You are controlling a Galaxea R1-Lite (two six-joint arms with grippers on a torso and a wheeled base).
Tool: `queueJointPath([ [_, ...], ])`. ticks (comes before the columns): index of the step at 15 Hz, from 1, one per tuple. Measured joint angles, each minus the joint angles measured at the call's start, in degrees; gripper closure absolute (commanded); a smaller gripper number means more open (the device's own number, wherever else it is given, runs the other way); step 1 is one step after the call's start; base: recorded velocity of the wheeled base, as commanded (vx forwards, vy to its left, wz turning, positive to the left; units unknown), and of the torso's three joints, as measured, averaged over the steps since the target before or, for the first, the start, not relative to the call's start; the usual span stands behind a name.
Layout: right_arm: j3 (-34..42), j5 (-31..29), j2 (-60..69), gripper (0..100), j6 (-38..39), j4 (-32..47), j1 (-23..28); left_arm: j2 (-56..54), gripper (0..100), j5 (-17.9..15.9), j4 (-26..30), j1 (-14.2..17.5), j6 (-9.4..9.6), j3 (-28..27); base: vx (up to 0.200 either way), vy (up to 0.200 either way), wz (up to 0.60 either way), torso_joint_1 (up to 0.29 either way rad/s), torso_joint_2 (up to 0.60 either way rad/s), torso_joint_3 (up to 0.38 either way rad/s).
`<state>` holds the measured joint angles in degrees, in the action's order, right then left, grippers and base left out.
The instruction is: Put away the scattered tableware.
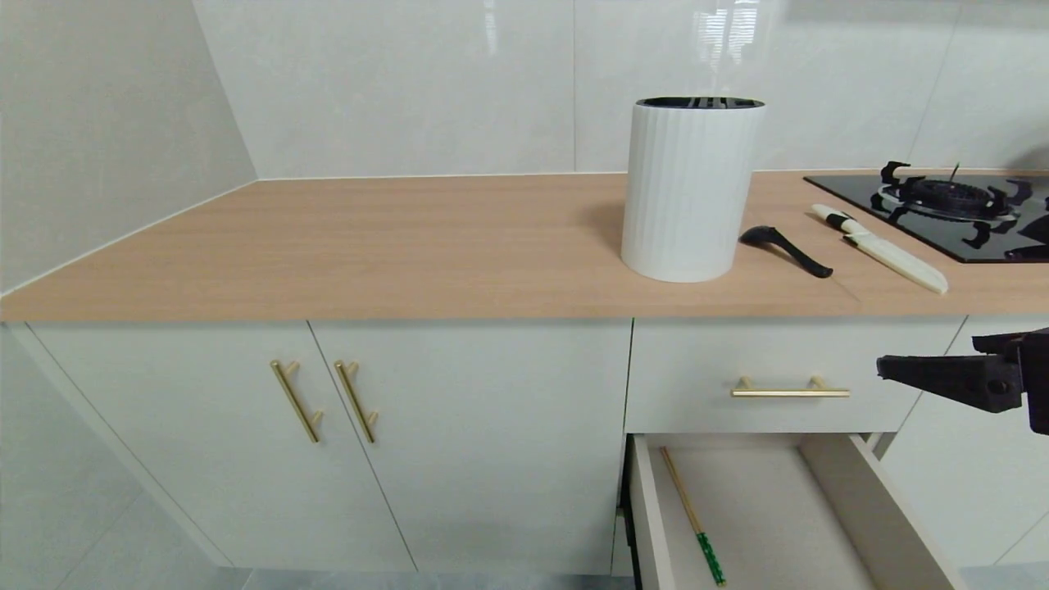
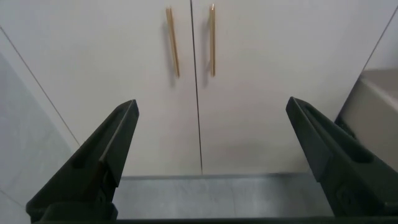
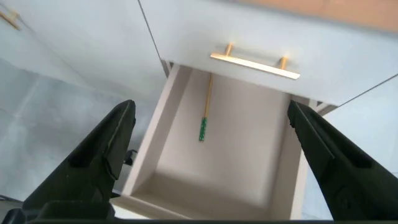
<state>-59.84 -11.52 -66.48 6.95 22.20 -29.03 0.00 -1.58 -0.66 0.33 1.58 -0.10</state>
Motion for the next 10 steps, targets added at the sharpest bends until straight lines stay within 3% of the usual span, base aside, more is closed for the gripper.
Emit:
queueJointPath([
  [4, -0.7, 0.2, 0.5, 0, 0.0, -0.3, 0.5, 0.0, 0, 0.0, 0.0, 0.0, 0.0, 0.0, 0.0, 0.0, 0.0, 0.141, -0.45, -0.314],
  [7, -3.2, 2.1, -0.5, 0, -1.9, -0.5, 3.6, 0.0, 0, 0.0, 0.0, 0.0, 0.0, 0.0, 0.0, 0.0, 0.0, 0.043, -0.13, -0.095],
  [10, -8.9, 9.7, -5.5, 0, -4.7, -1.4, 10.7, 0.0, 0, 0.0, 0.0, 0.0, 0.0, 0.0, 0.0, 0.0, 0.0, 0.0, 0.0, 0.0],
])
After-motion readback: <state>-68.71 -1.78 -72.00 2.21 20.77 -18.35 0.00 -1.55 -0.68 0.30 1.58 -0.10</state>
